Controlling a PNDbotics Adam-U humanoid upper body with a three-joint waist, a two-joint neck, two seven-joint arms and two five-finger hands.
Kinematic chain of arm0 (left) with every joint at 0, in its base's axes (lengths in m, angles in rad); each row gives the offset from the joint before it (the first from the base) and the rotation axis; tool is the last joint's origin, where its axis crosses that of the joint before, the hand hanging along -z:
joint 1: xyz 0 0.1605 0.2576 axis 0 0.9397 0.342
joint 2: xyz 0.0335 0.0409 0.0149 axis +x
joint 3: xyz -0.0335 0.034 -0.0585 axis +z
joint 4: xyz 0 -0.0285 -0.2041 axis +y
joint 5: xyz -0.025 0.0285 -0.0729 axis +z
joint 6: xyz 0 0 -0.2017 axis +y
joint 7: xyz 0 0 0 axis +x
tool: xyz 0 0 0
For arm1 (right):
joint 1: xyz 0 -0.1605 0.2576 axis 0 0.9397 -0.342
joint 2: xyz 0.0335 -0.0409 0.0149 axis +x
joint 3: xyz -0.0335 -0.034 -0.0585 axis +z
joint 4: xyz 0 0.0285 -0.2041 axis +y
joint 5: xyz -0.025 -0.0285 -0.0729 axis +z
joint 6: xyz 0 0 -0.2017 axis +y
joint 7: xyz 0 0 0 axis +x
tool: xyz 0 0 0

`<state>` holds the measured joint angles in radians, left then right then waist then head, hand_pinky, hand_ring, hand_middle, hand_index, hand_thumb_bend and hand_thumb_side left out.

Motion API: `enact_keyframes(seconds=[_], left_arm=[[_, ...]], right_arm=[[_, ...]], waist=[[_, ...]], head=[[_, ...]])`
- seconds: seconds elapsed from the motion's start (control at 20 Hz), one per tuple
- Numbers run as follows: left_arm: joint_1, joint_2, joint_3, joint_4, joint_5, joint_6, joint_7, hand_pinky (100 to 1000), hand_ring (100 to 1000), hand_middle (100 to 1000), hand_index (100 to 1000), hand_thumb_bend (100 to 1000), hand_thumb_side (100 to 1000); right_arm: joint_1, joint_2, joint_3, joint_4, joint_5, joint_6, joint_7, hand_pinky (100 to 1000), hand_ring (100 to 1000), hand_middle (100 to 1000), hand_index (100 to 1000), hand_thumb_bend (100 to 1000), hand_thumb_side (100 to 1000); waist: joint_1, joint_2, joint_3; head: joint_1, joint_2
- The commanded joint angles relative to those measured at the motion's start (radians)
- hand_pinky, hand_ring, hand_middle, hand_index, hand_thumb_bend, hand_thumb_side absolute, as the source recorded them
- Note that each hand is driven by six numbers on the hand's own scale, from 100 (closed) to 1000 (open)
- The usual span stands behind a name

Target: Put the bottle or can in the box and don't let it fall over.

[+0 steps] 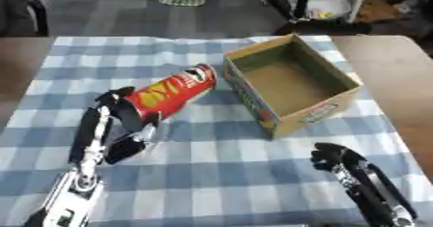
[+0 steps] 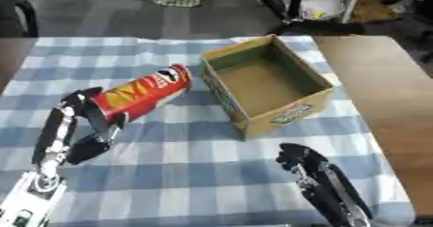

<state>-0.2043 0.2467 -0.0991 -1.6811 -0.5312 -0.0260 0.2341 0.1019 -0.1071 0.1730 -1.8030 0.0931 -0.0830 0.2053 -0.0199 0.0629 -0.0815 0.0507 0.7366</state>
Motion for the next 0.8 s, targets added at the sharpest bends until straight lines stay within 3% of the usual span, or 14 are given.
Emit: enact_keyframes(seconds=[0.05,0.4,0.8], left_arm=[[-0.04,0.047,0.028,-0.069,0.068,0.007,0.028,544,446,423,639,100,499],[-0.164,0.067,-0.006,-0.071,0.182,0.0,0.01,531,441,417,630,100,518],[-0.412,0.035,-0.081,0.025,0.335,-0.033,-0.018,519,437,413,620,100,544]], right_arm=[[-0.003,-0.002,-0.004,-0.009,0.003,0.0,-0.005,789,849,617,799,100,706],[0.0,0.0,-0.002,-0.008,0.003,0.0,-0.003,789,849,617,799,100,705],[-0.002,0.01,0.012,-0.006,0.006,-0.002,0.01,789,849,617,799,100,705]], waist=[[-0.002,-0.024,0.001],[-0.005,-0.026,-0.005],[-0.017,-0.017,-0.035]], head=[[-0.006,-0.008],[-0.013,-0.013],[-0.019,-0.033]])
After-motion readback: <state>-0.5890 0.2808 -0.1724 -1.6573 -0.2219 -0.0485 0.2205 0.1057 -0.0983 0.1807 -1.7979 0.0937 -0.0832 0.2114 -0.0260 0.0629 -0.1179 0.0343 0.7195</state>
